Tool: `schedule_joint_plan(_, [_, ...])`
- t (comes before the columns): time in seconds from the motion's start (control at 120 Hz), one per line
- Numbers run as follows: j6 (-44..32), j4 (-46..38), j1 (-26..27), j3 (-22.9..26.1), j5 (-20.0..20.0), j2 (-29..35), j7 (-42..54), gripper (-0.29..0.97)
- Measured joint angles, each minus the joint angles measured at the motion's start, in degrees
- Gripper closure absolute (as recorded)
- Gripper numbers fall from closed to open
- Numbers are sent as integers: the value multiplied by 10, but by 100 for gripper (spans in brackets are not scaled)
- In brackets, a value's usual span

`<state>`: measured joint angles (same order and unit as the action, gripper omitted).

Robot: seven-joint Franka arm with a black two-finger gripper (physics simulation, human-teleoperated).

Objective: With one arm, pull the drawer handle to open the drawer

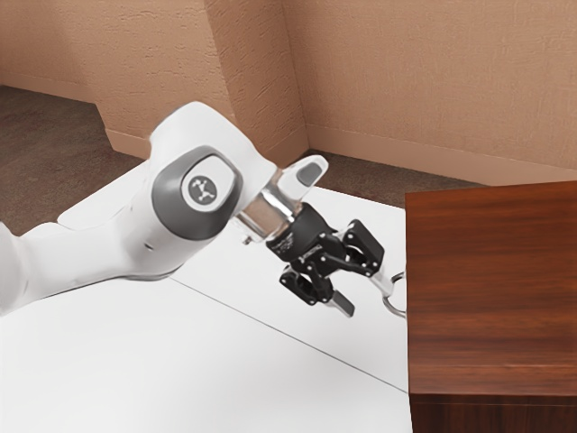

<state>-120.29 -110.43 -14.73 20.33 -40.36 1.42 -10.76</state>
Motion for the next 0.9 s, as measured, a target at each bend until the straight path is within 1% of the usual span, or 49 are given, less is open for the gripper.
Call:
schedule_joint_plan(0.25, [-15, 4, 10, 0, 7, -6, -2, 22])
schedule_joint_plan(0.408, [-18, 10, 16, 0, 40, -7, -12, 22])
schedule_joint_plan(0.525, [-18, 10, 20, -1, 54, -7, -19, 22])
schedule_joint_plan(0.783, [-7, 6, 21, -6, 63, -3, -32, 22])
schedule_joint_plan(0.9, [3, 5, 27, -17, 66, 0, -36, 22])
